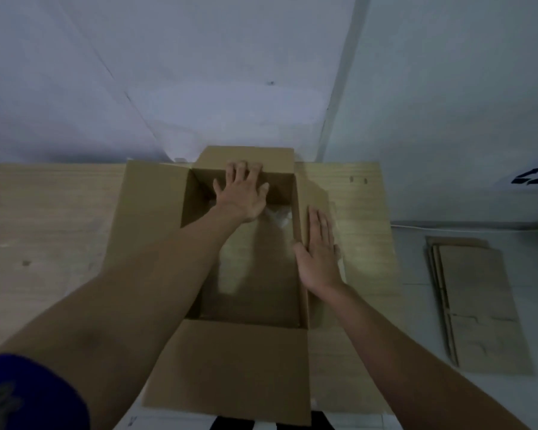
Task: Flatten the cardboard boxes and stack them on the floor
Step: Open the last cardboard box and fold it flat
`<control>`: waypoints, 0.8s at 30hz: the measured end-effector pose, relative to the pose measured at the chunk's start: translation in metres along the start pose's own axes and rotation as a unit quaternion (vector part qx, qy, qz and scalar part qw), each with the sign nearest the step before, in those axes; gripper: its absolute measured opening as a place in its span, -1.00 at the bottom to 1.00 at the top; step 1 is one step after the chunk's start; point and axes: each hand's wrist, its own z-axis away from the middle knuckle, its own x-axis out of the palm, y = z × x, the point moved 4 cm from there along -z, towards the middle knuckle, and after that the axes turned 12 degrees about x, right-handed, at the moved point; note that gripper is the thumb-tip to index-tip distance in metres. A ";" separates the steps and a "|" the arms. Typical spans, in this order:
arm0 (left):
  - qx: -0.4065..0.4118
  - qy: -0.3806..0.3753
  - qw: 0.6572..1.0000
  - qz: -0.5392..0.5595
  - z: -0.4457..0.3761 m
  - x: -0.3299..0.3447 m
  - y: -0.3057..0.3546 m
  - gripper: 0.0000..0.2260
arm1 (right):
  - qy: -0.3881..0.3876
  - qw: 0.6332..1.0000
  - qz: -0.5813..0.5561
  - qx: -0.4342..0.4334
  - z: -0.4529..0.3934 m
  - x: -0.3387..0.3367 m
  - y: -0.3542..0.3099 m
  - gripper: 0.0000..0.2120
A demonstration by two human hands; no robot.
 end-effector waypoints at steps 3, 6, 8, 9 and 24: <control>-0.014 -0.008 0.999 0.036 -0.008 -0.002 0.000 -0.47 | 0.004 0.999 -0.042 0.003 -0.001 0.001 0.001 -0.46; -0.033 -0.031 0.998 0.036 -0.008 -0.002 0.006 -0.29 | 0.012 0.995 -0.098 0.018 -0.005 -0.002 0.014 -0.51; -0.032 -0.028 0.998 0.042 0.002 0.007 0.022 -0.15 | 0.007 0.991 -0.119 0.054 -0.008 -0.002 0.032 -0.52; -0.025 -0.020 0.998 0.047 0.008 0.015 0.034 -0.11 | 0.004 0.989 -0.119 0.084 -0.010 -0.002 0.044 -0.51; -0.058 0.064 0.962 0.257 0.067 0.073 0.093 -0.62 | -0.031 0.901 -0.321 0.290 -0.015 -0.003 0.096 0.01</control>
